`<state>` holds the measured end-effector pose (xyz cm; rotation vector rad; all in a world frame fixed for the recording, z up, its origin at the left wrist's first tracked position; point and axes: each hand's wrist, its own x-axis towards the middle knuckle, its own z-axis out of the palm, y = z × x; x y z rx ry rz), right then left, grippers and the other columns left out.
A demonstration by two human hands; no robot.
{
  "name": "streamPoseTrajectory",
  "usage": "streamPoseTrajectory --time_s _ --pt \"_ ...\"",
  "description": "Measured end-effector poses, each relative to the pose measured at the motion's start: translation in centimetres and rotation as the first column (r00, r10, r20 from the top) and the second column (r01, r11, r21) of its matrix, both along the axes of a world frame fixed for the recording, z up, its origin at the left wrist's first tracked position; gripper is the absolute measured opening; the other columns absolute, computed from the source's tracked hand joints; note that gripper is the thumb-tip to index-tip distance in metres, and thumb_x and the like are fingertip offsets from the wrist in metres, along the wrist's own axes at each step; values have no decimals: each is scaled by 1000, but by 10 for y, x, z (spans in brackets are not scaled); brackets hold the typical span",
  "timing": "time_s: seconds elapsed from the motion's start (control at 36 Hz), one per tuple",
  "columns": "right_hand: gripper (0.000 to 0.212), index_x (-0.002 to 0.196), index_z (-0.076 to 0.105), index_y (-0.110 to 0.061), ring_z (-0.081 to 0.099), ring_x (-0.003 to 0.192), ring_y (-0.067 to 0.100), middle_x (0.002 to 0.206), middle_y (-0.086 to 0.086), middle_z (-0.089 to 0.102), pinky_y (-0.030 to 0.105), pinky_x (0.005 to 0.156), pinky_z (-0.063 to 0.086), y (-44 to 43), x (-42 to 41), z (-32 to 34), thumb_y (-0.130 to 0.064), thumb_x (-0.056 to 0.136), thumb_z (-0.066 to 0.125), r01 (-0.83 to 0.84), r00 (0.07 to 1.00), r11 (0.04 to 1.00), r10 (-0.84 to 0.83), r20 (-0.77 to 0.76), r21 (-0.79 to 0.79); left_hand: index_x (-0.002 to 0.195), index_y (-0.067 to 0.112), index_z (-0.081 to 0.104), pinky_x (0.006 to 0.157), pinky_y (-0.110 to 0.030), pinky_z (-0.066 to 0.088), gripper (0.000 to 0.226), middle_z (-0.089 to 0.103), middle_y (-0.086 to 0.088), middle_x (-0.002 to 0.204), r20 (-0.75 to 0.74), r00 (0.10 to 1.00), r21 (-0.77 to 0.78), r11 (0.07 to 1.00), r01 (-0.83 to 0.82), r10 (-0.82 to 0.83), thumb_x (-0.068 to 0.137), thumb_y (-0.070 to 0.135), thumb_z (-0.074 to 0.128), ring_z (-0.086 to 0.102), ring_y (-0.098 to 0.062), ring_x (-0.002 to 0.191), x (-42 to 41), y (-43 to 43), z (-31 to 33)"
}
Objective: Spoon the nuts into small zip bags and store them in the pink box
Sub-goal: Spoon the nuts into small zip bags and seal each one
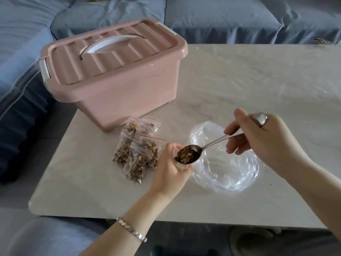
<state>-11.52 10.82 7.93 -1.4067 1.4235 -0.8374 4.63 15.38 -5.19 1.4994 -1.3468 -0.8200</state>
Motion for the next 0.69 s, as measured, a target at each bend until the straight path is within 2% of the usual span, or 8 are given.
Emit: streamPoseTrajectory --time_s 0.11,0.22,0.28,0.36,0.42,0.47,0.58,0.69 --pt "43 63 65 -17 56 43 5 53 -2 66 14 51 45 5 19 15 -39 92 41 -196 949 965 142 -281 -175 91 29 42 71 -7 36 32 50 12 85 56 998 -29 1000 11 -10 68 21 63 49 -1 80 0 -2 -4" --pt "48 64 65 -22 60 54 18 54 -1 63 31 56 44 14 30 26 -52 83 33 -383 838 883 208 -504 -273 91 35 39 71 -11 39 28 47 12 85 60 998 -59 998 20 -17 70 34 57 49 -2 79 1 -2 -4" --pt "54 67 65 -16 60 58 25 56 3 62 39 57 46 16 29 25 -53 83 29 -431 797 846 193 -572 -315 91 37 39 72 -12 40 28 48 11 87 58 998 -54 998 24 -20 70 34 57 49 -2 81 2 -1 -3" --pt "61 65 63 -11 55 52 25 54 7 60 39 53 43 18 24 18 -56 86 27 -453 775 810 151 -614 -373 92 37 38 75 -7 37 29 49 10 92 72 997 -45 999 23 -19 69 37 56 48 1 87 2 -1 -3" --pt "58 61 62 -16 51 45 19 50 4 58 36 50 40 20 19 14 -56 86 28 -424 814 804 137 -564 -417 93 37 38 73 -8 39 30 50 10 93 59 998 -27 999 23 -22 71 34 59 50 1 89 1 0 -2" --pt "48 62 64 -24 56 46 13 50 -1 61 30 50 43 22 11 12 -54 85 34 -331 895 836 131 -426 -438 91 35 37 70 -4 39 35 49 10 92 48 999 -23 1000 11 -10 74 21 64 49 6 88 1 0 0" --pt "45 60 64 -25 59 46 8 56 -7 66 12 51 45 24 -17 9 -57 85 44 -9 995 896 -35 -90 -444 87 29 37 66 -9 42 34 50 10 76 -42 998 34 998 -44 45 82 9 65 52 4 68 6 -2 9" --pt "54 68 68 -28 60 44 20 54 2 65 33 60 51 31 -52 1 -76 75 42 263 964 928 -245 100 -263 90 23 39 66 -10 40 27 52 5 80 -18 996 89 992 -86 88 83 13 63 52 0 69 12 -11 21"
